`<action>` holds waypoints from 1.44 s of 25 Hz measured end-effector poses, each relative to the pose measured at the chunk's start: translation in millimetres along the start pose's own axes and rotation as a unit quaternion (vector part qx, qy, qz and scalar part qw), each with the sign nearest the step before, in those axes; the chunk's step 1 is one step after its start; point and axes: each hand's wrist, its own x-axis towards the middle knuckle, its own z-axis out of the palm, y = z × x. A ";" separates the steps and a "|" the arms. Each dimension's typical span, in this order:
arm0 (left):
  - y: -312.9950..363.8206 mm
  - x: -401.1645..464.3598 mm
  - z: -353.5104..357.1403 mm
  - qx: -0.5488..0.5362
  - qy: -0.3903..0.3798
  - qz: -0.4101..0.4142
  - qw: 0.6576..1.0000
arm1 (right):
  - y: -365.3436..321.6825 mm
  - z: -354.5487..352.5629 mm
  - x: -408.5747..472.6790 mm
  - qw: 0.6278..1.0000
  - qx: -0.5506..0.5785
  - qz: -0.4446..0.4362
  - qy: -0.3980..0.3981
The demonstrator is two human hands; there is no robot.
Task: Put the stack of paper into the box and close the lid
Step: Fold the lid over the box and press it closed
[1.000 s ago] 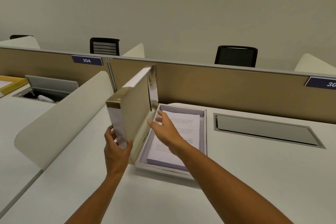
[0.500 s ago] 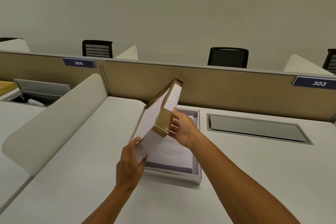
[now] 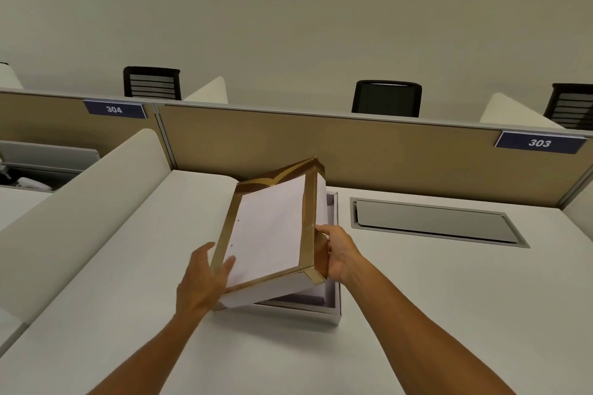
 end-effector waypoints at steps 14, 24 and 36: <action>-2.8 46.4 21.2 -0.064 -0.106 -0.131 0.984 | 39.3 -22.8 22.8 0.984 -0.140 -0.031 0.102; 5.8 39.1 21.2 -0.050 -0.081 -0.081 0.992 | 49.0 -33.9 30.8 0.978 -0.159 -0.022 0.131; 11.7 42.4 23.3 0.005 -0.098 -0.068 0.993 | 54.6 -32.4 37.9 0.909 -0.353 0.018 0.221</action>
